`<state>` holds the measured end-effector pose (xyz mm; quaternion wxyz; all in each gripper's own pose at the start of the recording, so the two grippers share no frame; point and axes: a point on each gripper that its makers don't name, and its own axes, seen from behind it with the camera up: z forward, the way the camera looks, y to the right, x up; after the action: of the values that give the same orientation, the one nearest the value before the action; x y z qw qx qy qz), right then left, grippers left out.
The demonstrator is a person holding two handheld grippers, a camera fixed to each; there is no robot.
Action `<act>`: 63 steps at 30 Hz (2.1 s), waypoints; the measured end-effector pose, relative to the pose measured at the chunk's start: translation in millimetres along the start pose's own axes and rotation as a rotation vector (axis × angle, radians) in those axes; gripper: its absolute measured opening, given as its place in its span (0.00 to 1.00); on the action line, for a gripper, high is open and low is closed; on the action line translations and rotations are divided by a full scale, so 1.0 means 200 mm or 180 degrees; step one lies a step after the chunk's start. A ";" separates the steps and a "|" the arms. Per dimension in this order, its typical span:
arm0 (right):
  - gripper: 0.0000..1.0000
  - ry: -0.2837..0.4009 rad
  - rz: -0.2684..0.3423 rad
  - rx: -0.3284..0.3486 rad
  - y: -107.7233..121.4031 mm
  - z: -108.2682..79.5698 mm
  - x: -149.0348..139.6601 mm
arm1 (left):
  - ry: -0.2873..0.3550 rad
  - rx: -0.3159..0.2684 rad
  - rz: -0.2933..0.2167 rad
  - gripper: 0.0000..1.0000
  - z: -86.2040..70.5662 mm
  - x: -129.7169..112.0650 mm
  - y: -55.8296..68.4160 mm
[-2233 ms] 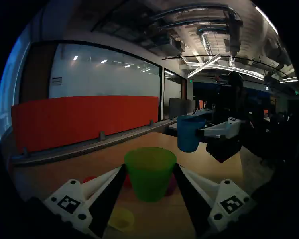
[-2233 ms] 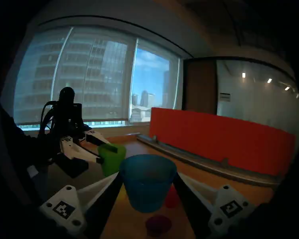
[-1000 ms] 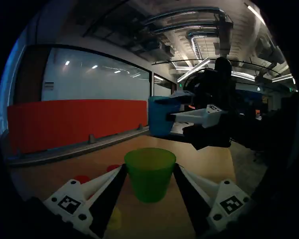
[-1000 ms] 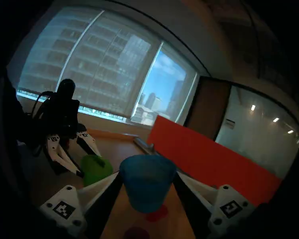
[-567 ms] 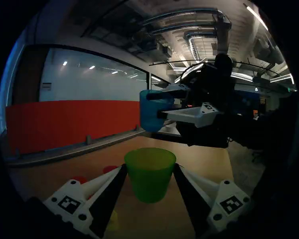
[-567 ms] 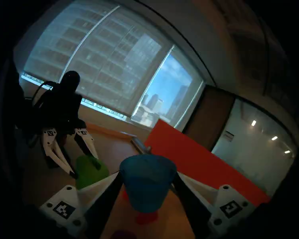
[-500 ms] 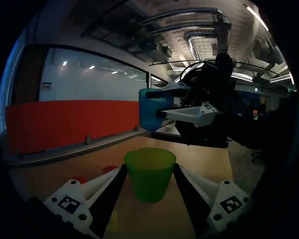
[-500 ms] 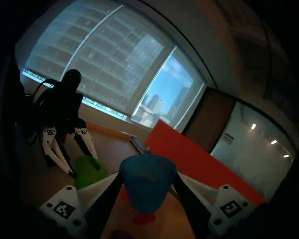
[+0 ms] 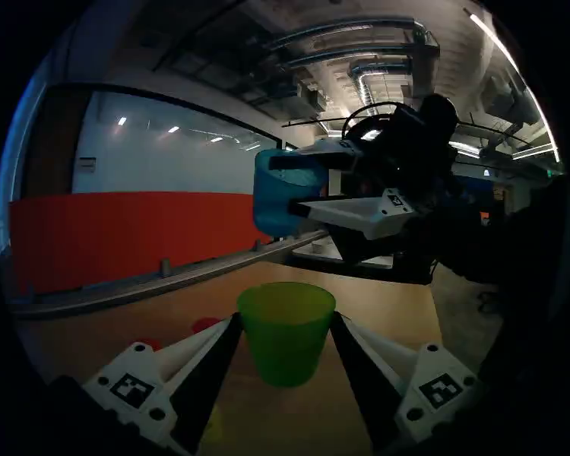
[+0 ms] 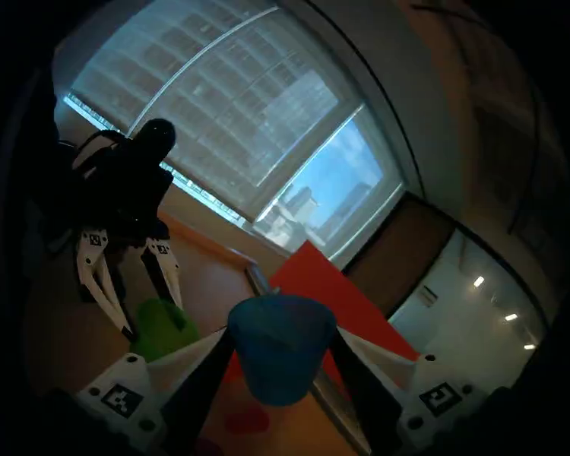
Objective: Pour water
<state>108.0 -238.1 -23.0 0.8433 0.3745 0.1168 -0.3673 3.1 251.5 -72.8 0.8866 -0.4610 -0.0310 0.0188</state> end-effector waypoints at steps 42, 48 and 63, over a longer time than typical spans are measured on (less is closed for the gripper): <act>0.90 -0.0146 -0.1291 -0.0145 0.07 0.05 0.08 | 0.0010 -0.0091 0.0044 0.85 0.04 0.03 0.05; 0.90 -0.0157 -0.1382 -0.0171 0.08 0.05 0.08 | 0.0001 -0.0105 0.0060 0.84 0.05 0.03 0.06; 0.90 -0.0137 -0.1571 -0.0218 0.10 0.03 0.10 | -0.0021 -0.0131 0.0084 0.85 0.07 0.03 0.08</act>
<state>136.4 -244.1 -17.7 0.7425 0.2979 0.1992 -0.5659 8.3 273.3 -77.4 0.8765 -0.4795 -0.0282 0.0313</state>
